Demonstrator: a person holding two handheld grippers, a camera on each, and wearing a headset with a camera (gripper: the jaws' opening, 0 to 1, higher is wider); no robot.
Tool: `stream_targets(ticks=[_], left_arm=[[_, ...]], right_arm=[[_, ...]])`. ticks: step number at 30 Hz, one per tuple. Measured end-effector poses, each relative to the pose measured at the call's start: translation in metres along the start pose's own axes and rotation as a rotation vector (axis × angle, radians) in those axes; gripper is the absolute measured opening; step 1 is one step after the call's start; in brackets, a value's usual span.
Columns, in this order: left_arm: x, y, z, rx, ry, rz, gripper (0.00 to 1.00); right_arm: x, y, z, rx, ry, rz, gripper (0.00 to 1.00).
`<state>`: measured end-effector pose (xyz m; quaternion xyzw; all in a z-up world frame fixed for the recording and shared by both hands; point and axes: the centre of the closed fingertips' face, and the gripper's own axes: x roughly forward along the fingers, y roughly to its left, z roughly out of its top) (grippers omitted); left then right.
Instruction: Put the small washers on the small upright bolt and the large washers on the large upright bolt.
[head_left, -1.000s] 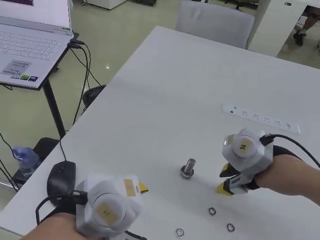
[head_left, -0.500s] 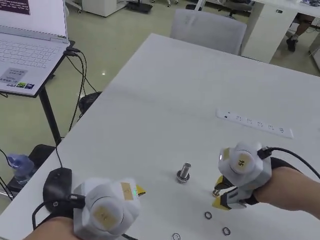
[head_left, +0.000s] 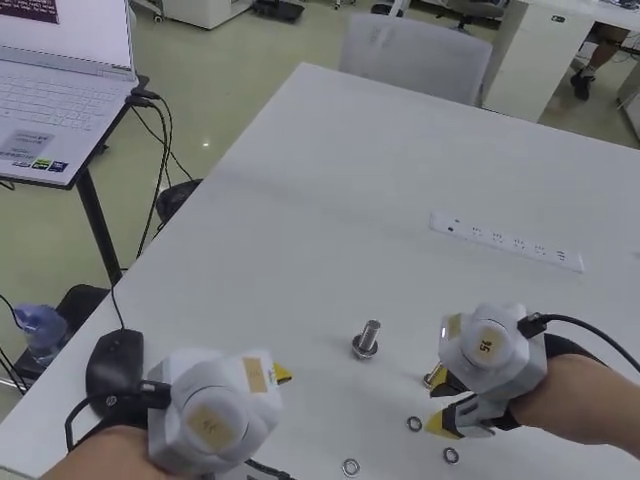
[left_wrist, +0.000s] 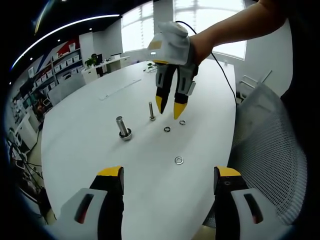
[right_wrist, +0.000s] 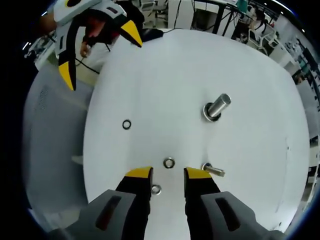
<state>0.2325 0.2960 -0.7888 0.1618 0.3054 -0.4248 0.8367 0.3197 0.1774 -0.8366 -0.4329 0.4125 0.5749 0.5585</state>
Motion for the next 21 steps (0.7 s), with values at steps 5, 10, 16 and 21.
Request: stream_targets(ticks=[5, 10, 16, 21], left_arm=[[0.0, -0.001, 0.0, 0.001, 0.001, 0.0, 0.72], [0.001, -0.002, -0.002, 0.002, 0.003, -0.001, 0.72], [0.002, -0.002, -0.004, 0.003, 0.009, 0.001, 0.72], [0.001, -0.002, -0.006, 0.001, 0.014, 0.002, 0.71]], right_arm=[[0.009, 0.001, -0.002, 0.007, 0.002, 0.002, 0.26], [0.021, 0.001, -0.008, 0.007, 0.025, 0.002, 0.25], [0.029, -0.004, -0.01, 0.019, 0.03, -0.005, 0.25], [0.034, -0.004, -0.011, 0.021, 0.036, -0.002, 0.25]])
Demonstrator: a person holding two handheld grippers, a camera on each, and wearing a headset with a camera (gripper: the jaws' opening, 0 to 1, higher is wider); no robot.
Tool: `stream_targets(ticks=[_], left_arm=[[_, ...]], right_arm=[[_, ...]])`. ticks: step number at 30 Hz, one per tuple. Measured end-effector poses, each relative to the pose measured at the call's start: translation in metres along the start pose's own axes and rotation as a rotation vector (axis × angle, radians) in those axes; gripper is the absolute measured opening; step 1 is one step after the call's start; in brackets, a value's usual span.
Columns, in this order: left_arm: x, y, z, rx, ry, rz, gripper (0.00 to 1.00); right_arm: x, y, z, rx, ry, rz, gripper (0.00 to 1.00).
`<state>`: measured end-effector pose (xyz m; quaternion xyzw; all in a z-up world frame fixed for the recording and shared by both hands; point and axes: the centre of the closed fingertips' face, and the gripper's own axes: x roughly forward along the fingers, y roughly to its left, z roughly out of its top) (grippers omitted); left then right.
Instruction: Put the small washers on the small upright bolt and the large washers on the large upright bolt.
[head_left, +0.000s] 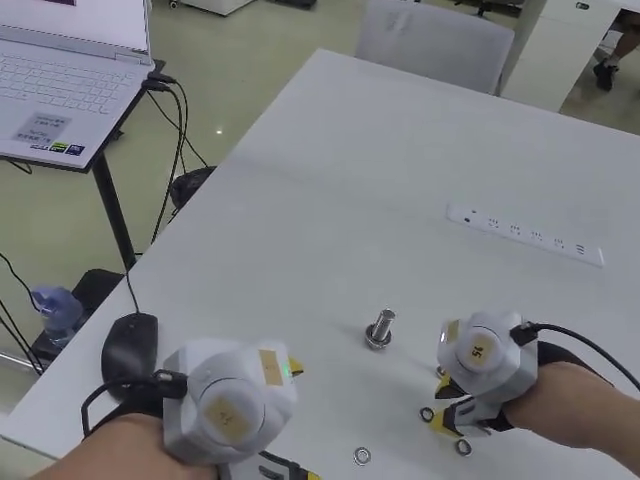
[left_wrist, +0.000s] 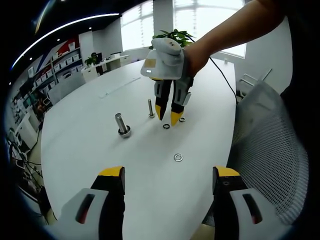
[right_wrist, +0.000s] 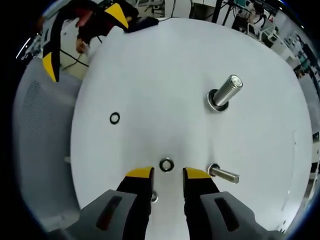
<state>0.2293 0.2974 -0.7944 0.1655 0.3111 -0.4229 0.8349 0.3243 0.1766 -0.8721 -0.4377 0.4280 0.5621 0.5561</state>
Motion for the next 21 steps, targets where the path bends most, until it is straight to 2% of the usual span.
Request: stream_targets(ticks=[10, 21], left_arm=[[0.0015, -0.0001, -0.0006, -0.005, 0.002, 0.0, 0.69], [0.0017, 0.0014, -0.0014, -0.008, 0.003, 0.005, 0.69]], right_arm=[[0.0078, 0.0055, -0.0017, -0.002, 0.009, 0.011, 0.25], [0.0079, 0.0007, -0.0005, 0.002, 0.014, -0.007, 0.2]])
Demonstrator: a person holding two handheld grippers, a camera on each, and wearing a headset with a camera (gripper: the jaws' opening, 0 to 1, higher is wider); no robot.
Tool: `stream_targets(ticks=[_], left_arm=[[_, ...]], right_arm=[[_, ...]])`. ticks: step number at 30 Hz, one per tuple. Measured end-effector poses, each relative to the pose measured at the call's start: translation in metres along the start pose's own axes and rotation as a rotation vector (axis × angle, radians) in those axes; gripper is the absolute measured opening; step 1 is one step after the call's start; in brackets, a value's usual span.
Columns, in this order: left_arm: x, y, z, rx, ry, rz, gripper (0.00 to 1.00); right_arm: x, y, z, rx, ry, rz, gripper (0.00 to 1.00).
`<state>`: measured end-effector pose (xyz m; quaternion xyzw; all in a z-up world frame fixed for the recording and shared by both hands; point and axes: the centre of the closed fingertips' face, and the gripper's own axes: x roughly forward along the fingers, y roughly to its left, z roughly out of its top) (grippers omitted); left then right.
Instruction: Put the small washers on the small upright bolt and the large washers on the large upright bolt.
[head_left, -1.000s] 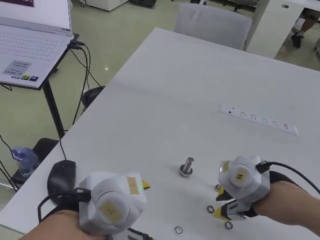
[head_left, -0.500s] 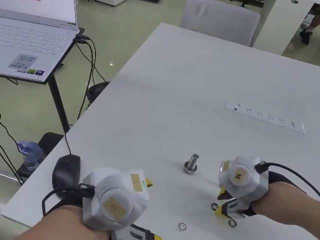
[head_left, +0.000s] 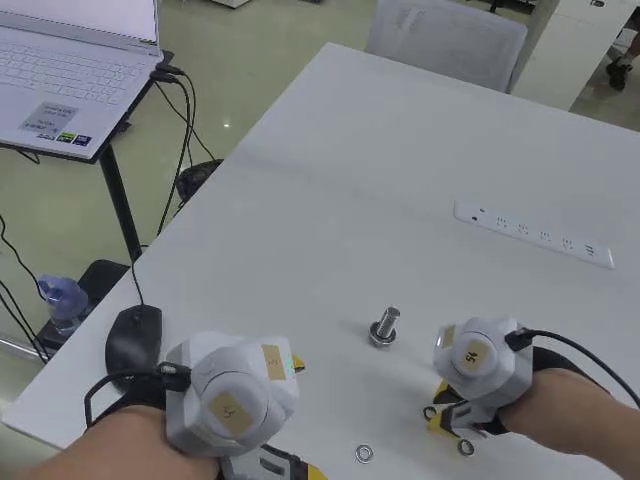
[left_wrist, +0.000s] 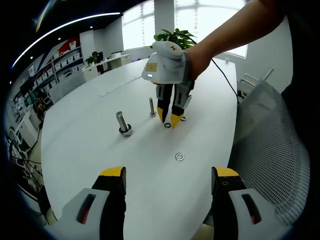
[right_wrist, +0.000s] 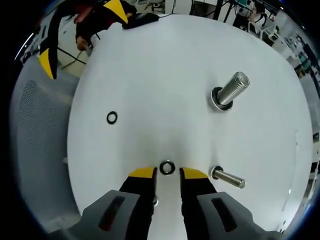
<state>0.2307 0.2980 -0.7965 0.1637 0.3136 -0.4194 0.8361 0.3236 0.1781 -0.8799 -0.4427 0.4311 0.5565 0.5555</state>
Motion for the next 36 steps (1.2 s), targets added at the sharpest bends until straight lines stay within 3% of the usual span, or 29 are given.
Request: stream_targets(ticks=[18, 36], left_arm=[[-0.0013, -0.003, 0.0013, 0.007, 0.001, 0.002, 0.67], [-0.0035, -0.0066, 0.0005, 0.02, 0.01, 0.0, 0.66]], right_arm=[[0.0018, 0.0014, 0.0016, 0.0, 0.033, -0.02, 0.14], [-0.0032, 0.0022, -0.0051, 0.102, -0.003, -0.042, 0.13]])
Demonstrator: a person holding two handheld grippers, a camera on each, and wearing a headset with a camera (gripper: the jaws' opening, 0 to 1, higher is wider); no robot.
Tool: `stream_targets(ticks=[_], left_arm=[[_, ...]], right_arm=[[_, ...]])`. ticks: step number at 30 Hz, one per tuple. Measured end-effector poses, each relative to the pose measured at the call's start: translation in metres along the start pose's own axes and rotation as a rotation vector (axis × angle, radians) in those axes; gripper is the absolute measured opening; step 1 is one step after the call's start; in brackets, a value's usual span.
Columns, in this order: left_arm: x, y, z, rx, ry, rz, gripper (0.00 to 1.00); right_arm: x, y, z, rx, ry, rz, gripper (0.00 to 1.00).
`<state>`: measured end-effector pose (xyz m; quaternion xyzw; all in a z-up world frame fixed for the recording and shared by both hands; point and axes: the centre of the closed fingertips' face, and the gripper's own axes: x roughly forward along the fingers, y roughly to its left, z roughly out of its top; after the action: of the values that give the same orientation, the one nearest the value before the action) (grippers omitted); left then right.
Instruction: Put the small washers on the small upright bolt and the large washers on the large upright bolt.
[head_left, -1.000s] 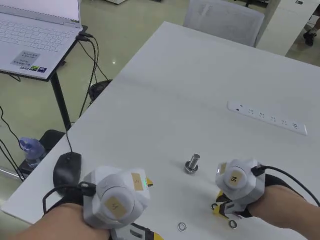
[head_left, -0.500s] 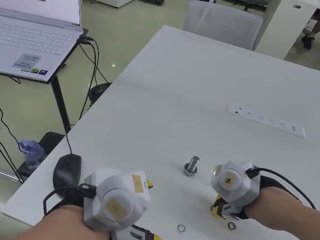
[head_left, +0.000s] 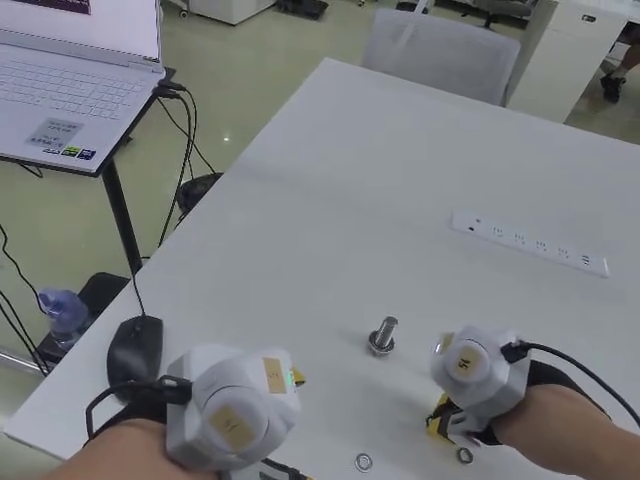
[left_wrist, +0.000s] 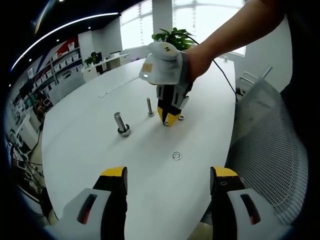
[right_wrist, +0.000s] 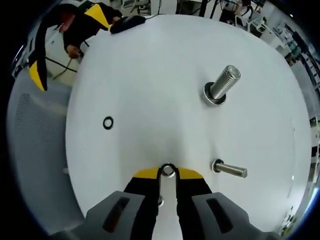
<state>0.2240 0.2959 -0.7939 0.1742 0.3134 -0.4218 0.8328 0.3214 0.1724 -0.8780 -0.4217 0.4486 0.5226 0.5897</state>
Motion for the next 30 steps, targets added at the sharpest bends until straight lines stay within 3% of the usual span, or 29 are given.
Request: stream_targets(ticks=[19, 23, 30], left_arm=[[0.001, 0.002, 0.006, -0.007, -0.008, 0.004, 0.73], [0.002, 0.001, 0.007, -0.012, -0.019, 0.0, 0.79], [0.006, 0.0, 0.0, -0.021, 0.0, -0.007, 0.83]], right_arm=[[-0.039, -0.018, -0.042, 0.101, 0.007, -0.029, 0.12], [-0.05, -0.027, -0.04, 0.117, -0.007, -0.039, 0.12], [-0.058, -0.037, -0.031, 0.101, -0.015, -0.044, 0.12]])
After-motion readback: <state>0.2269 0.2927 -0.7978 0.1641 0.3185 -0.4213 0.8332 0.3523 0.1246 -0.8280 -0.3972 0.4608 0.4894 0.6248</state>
